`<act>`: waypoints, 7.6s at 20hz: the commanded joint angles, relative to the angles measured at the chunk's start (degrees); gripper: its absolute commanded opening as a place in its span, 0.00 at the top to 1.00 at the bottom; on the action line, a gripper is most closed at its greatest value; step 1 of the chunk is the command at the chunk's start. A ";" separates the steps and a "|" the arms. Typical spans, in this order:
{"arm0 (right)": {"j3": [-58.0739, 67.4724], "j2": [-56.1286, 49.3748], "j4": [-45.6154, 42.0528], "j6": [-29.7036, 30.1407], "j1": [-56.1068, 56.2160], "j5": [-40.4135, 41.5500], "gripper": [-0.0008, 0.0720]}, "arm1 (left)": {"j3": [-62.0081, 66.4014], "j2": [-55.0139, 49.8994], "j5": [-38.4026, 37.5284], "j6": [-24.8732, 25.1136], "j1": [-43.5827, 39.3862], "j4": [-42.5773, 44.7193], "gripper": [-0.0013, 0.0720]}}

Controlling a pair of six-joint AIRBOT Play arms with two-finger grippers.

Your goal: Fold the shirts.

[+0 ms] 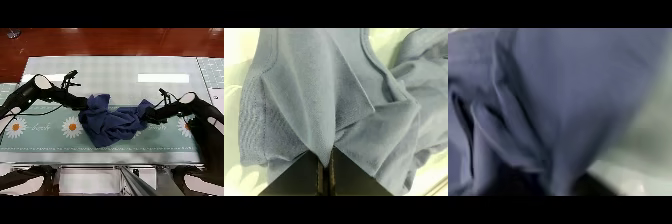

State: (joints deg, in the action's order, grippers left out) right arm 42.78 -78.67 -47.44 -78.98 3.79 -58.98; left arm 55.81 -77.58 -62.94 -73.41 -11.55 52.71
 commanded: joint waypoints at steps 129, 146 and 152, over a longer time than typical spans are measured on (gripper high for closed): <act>47.47 32.87 -26.73 -2.21 -5.11 -24.30 0.96 | 36.50 29.70 -1.44 -4.81 27.41 2.75 0.95; 72.74 -33.83 -3.98 -9.14 -10.14 3.43 0.96 | 32.41 -15.32 26.23 -10.49 13.66 1.38 0.95; 72.74 -37.24 12.79 -4.90 -15.72 -7.39 0.13 | 33.53 -17.73 10.14 -8.61 16.22 1.44 0.02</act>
State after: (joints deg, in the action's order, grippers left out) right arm 114.93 -114.50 -43.75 -86.78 -8.99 -60.10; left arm 88.53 -94.24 -42.92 -83.31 2.94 53.49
